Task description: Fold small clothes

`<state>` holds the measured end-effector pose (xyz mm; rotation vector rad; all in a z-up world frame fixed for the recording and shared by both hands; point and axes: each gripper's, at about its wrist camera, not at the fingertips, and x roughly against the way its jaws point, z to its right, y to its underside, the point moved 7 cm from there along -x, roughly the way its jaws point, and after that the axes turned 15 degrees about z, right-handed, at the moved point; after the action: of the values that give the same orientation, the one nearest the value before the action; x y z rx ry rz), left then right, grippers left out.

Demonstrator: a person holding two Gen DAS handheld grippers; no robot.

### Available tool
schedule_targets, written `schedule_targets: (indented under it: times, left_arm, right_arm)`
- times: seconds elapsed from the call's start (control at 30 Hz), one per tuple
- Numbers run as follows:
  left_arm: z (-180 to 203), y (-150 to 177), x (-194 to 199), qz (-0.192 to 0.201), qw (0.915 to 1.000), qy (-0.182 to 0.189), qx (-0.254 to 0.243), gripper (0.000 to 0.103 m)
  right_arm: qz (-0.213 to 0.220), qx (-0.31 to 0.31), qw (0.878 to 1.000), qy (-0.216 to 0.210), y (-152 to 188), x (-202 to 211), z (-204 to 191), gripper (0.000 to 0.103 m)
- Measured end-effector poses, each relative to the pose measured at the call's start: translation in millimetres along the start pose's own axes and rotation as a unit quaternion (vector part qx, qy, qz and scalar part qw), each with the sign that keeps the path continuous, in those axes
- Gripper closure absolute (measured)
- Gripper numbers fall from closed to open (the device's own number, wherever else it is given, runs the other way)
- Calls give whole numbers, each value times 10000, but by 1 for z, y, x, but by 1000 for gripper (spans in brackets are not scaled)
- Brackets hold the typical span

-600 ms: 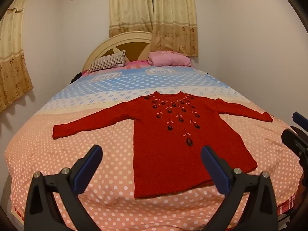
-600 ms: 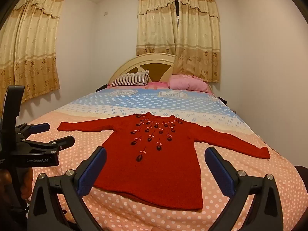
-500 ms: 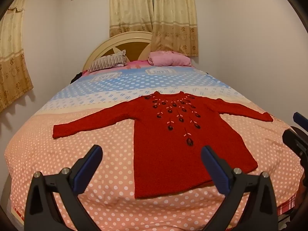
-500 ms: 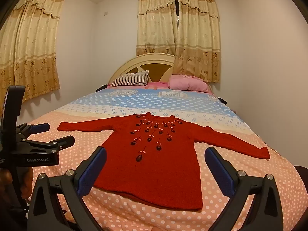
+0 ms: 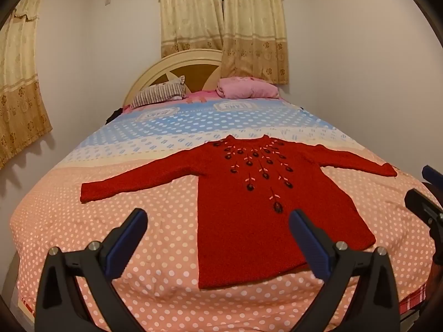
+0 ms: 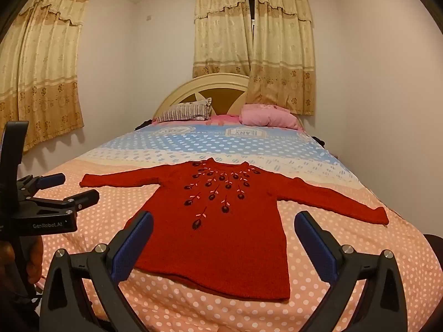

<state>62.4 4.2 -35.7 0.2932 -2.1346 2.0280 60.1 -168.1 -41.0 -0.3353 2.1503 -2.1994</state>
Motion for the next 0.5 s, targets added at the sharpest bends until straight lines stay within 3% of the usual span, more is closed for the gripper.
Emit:
schedule_targets:
  times: [0.5]
  left_arm:
    - [-6, -2, -1, 29, 9999, -111, -19, 0]
  right_arm:
    - [-153, -7, 9999, 59, 9, -10, 4, 1]
